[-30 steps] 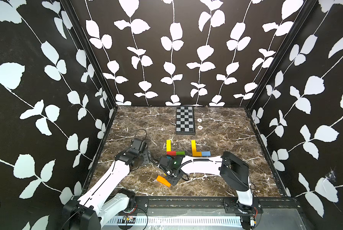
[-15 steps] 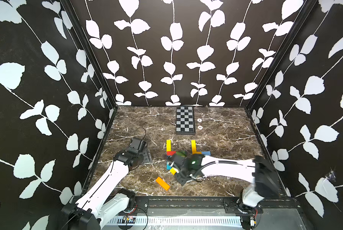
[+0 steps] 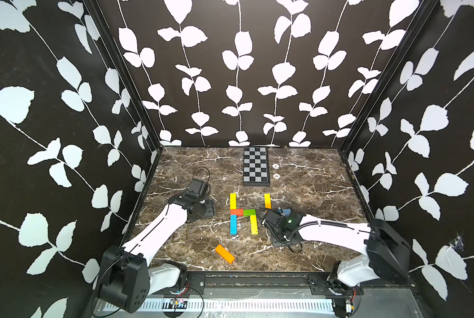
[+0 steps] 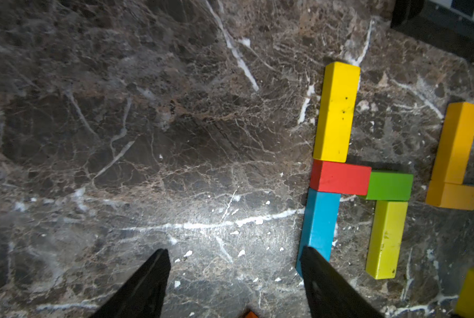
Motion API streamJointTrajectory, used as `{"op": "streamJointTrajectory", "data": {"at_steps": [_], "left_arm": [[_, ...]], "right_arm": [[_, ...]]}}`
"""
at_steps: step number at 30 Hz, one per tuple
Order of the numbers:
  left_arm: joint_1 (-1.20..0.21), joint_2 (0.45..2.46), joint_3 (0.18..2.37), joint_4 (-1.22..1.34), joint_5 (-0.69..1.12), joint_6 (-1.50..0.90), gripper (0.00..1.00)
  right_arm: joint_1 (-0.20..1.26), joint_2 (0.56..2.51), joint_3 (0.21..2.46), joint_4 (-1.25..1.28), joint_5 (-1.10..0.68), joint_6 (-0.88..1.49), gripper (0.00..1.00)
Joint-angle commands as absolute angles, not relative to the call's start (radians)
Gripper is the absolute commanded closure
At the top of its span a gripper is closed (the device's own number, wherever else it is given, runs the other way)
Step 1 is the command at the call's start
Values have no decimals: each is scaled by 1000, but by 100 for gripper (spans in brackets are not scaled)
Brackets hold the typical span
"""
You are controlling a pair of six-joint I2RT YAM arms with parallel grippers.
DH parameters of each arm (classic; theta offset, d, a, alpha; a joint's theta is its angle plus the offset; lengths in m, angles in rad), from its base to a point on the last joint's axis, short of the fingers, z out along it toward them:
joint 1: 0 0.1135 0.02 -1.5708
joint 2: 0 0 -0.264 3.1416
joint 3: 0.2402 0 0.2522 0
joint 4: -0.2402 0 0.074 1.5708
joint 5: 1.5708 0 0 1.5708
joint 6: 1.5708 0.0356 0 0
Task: Assemble the letter h with building blocks
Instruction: Assemble the building block at the center of the board.
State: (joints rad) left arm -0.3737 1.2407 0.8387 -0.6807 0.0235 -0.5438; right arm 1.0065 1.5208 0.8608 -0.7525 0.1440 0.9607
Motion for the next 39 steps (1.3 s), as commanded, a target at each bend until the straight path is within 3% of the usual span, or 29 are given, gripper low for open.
{"op": "streamJointTrajectory", "data": {"at_steps": [1,5,12,22,32,39], "left_arm": [[-368,1255,864,-660,64,-518,24],[-368,1297,879,-612,58,-522,22],[-368,1552,1096,-569,56,-532,20],[-368,1871,1361,-566,116,-550,33],[-369,2011,1479,-567,154,-560,37],[-392,2048,1517,-650,34,-544,38]], "right_arm": [[982,1560,870,-677,104,1007,88],[955,1592,887,-664,91,972,88],[946,1622,870,-637,59,955,89],[946,1536,799,-604,57,966,89],[945,1575,840,-603,46,950,90],[945,1560,834,-601,45,959,90]]}}
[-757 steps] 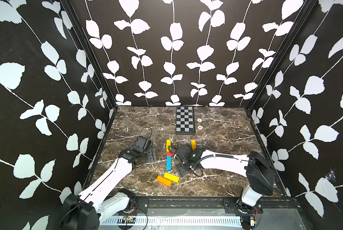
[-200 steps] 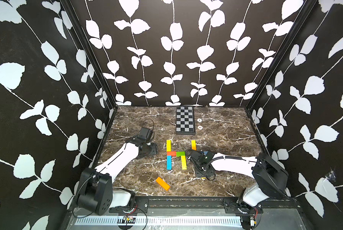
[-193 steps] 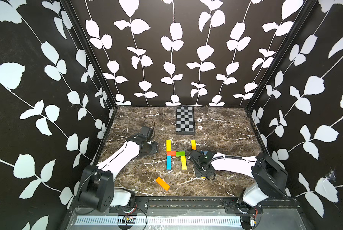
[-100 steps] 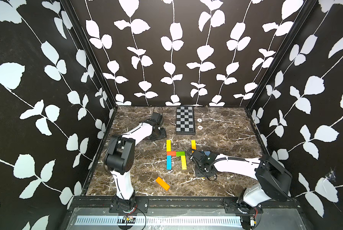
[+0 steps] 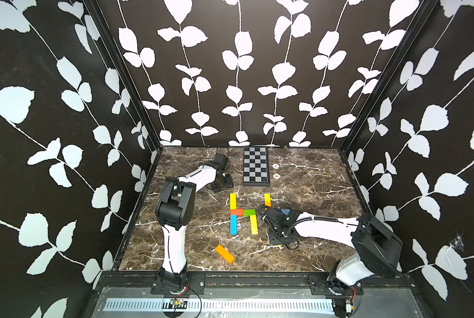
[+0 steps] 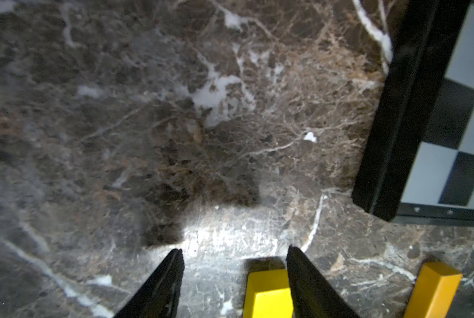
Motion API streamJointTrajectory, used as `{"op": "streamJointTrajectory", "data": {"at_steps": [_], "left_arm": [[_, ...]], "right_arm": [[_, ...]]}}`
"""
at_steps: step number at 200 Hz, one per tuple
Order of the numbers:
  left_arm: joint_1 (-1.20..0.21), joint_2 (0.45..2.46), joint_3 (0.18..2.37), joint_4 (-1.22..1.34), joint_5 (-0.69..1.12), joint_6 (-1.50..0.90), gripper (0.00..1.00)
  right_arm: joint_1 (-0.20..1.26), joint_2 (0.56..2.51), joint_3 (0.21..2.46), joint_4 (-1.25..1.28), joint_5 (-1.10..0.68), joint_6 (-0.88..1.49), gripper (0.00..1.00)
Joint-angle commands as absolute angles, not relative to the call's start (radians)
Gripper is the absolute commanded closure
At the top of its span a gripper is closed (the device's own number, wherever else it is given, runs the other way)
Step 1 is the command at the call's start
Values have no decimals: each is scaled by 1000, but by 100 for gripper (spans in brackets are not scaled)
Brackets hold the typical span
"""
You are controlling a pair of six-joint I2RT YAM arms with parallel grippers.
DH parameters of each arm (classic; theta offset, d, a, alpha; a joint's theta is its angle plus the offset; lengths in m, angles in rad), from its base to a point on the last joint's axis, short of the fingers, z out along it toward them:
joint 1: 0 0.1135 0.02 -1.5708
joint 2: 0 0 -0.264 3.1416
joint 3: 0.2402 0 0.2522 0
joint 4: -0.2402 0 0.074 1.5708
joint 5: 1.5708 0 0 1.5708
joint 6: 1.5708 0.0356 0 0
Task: Assemble the letter h with building blocks
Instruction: Assemble the building block at the center of the board.
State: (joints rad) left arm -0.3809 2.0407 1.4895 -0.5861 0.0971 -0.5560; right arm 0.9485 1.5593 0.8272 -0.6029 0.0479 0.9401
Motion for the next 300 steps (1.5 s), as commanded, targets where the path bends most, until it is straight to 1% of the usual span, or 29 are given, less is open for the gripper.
{"op": "streamJointTrajectory", "data": {"at_steps": [1,41,81,147,300], "left_arm": [[-398,2051,1519,-659,17,-540,37],[-437,2079,1533,-692,-54,-513,39],[-457,2095,1540,-711,-70,-509,40],[-460,2077,1528,-726,-69,-509,44],[-479,2056,1502,-733,-50,-500,48]], "right_arm": [[946,1561,837,-603,45,956,90],[946,1559,849,-613,48,951,90],[946,1551,851,-622,57,953,90],[944,1548,864,-644,76,948,90],[925,1549,873,-657,85,934,90]]}}
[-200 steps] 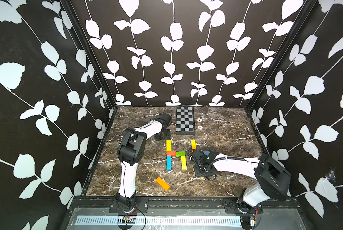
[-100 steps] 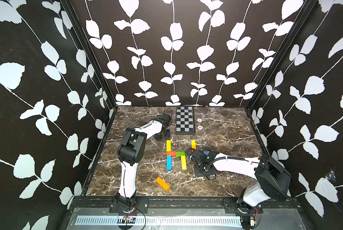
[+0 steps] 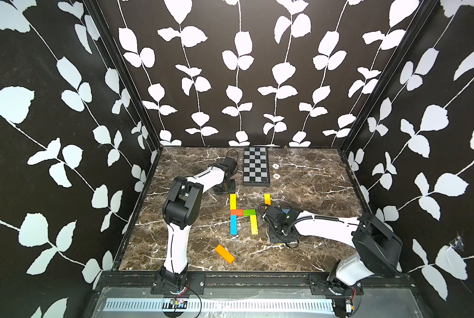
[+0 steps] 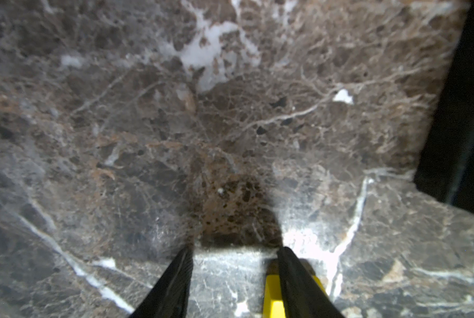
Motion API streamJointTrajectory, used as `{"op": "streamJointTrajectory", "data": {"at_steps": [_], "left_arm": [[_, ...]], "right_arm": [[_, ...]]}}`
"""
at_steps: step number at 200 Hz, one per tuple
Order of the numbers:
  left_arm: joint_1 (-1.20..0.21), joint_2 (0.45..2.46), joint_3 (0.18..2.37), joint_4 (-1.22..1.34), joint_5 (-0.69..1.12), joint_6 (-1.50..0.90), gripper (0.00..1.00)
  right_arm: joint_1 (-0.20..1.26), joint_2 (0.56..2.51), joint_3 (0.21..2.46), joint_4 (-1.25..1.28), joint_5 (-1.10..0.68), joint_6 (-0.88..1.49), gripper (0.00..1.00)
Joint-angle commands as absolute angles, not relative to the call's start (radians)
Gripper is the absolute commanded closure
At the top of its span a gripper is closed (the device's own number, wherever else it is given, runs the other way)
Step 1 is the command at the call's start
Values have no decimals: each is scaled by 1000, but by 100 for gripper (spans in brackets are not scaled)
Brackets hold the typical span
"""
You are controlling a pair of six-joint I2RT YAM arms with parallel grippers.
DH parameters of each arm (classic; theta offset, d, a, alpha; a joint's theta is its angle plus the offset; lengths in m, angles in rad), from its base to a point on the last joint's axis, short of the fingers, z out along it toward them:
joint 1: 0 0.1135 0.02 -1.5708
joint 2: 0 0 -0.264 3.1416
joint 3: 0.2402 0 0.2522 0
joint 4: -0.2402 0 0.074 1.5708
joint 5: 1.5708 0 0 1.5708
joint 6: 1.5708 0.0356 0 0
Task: Assemble the letter h with building blocks
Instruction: Assemble the building block at the center of the board.
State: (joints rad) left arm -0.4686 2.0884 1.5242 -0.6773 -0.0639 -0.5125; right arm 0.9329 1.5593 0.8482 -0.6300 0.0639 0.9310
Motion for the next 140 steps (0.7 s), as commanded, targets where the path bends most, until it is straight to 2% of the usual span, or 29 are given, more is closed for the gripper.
{"op": "streamJointTrajectory", "data": {"at_steps": [1,31,80,104,140], "left_arm": [[-480,2056,1502,-733,-50,-500,48],[-480,2051,1494,-734,-57,-500,48],[-451,2017,1509,-728,-100,-510,38],[-426,1969,1529,-745,-121,-505,32],[-395,1830,1507,-760,-164,-504,28]], "right_arm": [[926,1550,872,-657,85,934,90],[922,1548,871,-657,84,933,90],[922,1548,888,-651,75,921,90],[922,1566,923,-659,75,913,90],[907,1638,997,-679,26,886,90]]}}
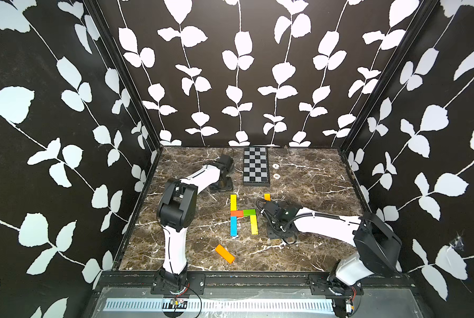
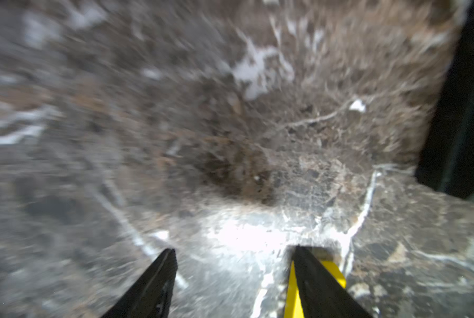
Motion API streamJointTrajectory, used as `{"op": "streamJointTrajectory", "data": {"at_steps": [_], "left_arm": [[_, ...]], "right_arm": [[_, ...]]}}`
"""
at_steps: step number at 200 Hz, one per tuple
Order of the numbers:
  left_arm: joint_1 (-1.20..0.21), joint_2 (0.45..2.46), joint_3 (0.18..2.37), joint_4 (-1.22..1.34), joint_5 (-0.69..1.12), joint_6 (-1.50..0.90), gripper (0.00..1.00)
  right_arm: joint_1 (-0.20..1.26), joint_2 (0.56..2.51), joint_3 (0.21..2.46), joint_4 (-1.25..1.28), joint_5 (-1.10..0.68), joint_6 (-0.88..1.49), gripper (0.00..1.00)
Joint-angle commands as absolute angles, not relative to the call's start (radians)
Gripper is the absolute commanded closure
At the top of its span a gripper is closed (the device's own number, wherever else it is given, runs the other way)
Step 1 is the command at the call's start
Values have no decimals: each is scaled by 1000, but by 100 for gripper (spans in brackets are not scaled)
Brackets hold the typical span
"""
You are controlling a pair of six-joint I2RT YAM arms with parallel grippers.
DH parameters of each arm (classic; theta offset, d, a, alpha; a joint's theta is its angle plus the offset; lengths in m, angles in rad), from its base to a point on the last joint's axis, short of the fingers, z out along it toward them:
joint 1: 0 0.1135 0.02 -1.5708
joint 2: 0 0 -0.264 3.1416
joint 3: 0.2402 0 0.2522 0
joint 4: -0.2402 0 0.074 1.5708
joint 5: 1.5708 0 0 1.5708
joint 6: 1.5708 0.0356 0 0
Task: Assemble the letter h with building blocks
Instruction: Assemble the building block at the center of the board.
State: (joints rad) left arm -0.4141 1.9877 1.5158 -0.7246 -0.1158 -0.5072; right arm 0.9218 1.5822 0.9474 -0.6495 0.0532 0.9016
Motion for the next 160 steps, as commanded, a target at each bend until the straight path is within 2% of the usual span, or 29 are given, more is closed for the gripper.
{"op": "streamJointTrajectory", "data": {"at_steps": [1,36,46,52,61,65,68,78,90,116,145,160], "left_arm": [[-394,1823,1505,-760,-166,-503,28],[-394,1660,1432,-763,-171,-489,27],[-394,1618,1408,-766,-161,-489,27],[-394,1596,1386,-766,-152,-490,27],[-394,1556,1352,-762,-138,-494,27],[-394,1539,1336,-761,-131,-494,27],[-393,1527,1322,-758,-126,-495,27],[-394,1483,1279,-756,-112,-499,26],[-394,1427,1230,-756,-101,-498,26],[-394,1333,1149,-771,-95,-494,26],[-394,1253,1089,-790,-97,-494,27],[-394,1227,1069,-792,-95,-495,27]], "right_arm": [[907,1640,999,-680,24,886,90],[900,1689,1022,-683,2,898,90],[896,1706,1032,-690,3,899,87],[892,1715,1040,-697,3,898,80],[884,1732,1052,-713,3,894,65],[880,1735,1057,-718,4,893,52],[879,1737,1059,-719,5,892,45],[874,1739,1061,-716,2,888,41],[870,1738,1063,-709,-3,884,43],[859,1743,1070,-709,1,881,57],[844,1750,1078,-702,0,871,84],[836,1760,1088,-704,2,866,88]]}}
